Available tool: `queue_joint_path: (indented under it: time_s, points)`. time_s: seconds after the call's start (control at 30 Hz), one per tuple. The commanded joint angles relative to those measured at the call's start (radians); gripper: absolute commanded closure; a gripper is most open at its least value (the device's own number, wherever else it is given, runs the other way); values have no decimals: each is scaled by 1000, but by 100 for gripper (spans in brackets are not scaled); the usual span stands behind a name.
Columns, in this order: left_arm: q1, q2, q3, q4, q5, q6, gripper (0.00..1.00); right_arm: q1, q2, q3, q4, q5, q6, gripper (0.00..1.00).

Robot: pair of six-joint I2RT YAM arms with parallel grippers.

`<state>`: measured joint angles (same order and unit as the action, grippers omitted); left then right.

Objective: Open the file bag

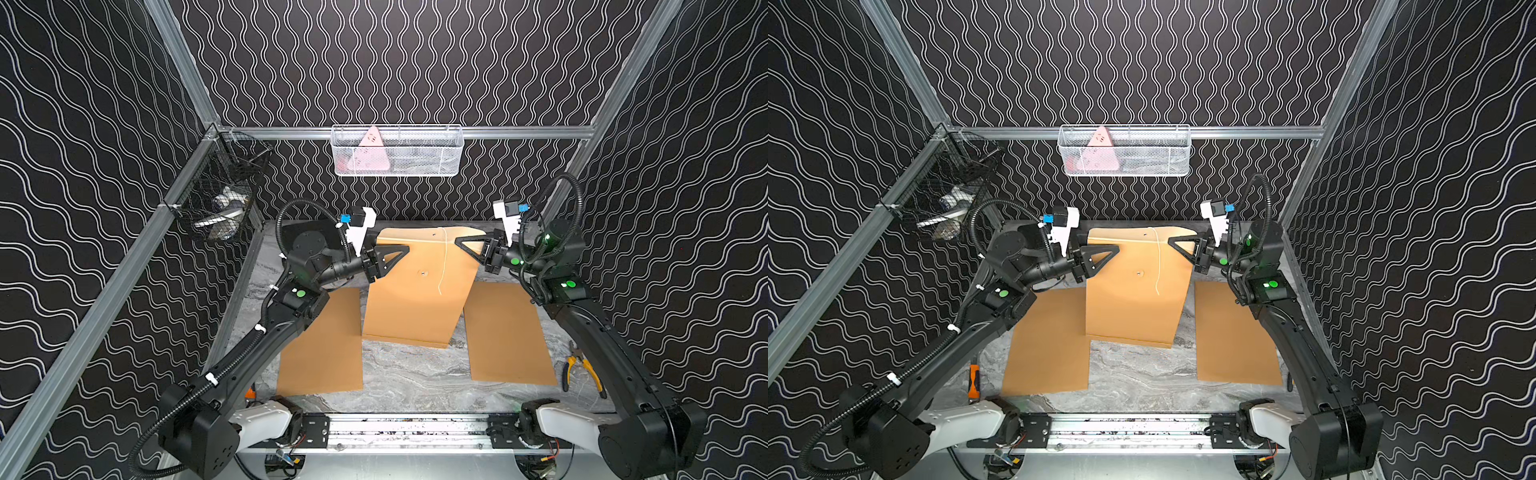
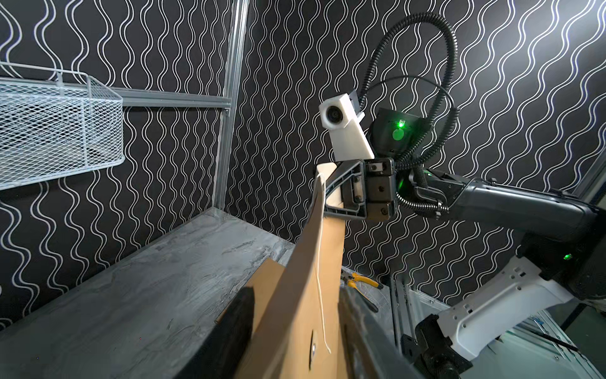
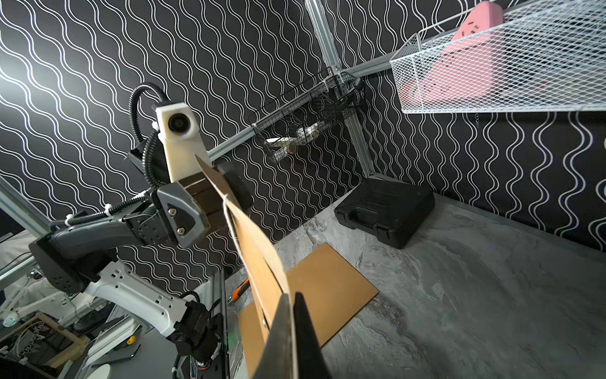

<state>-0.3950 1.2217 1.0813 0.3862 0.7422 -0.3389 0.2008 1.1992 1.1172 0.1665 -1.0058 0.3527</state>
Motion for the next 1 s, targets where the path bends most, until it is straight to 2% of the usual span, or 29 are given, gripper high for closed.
queue_joint_path:
  time_s: [0.0,0.07,0.3,0.4,0.57,0.63,0.7,0.77,0.9,0.97]
  points:
    - [0,19,21,27,25,-18,59,8,-7,10,-27,4,-41,100]
    - [0,28,21,41,25,-30,63,14,-7,9,-42,9,-53,100]
    - [1,29,3,72,10,-47,92,24,-8,39,-60,16,-70,100]
    - [5,20,-7,82,-3,-50,100,25,-10,38,-62,19,-75,100]
    - [15,0,-38,106,-46,-59,100,26,-21,32,-74,41,-83,100]
    - [26,-9,-54,130,-60,-71,100,26,-26,27,-84,51,-90,92]
    - [42,-18,-68,161,-65,-94,100,26,-36,21,-88,61,-92,79]
    - [61,-23,-81,197,-63,-120,100,26,-42,21,-91,63,-92,72]
    - [100,-21,-93,276,-47,-184,100,25,-52,-15,-87,62,-88,64]
    - [112,-15,-93,308,-37,-211,100,25,-50,-20,-85,59,-86,63]
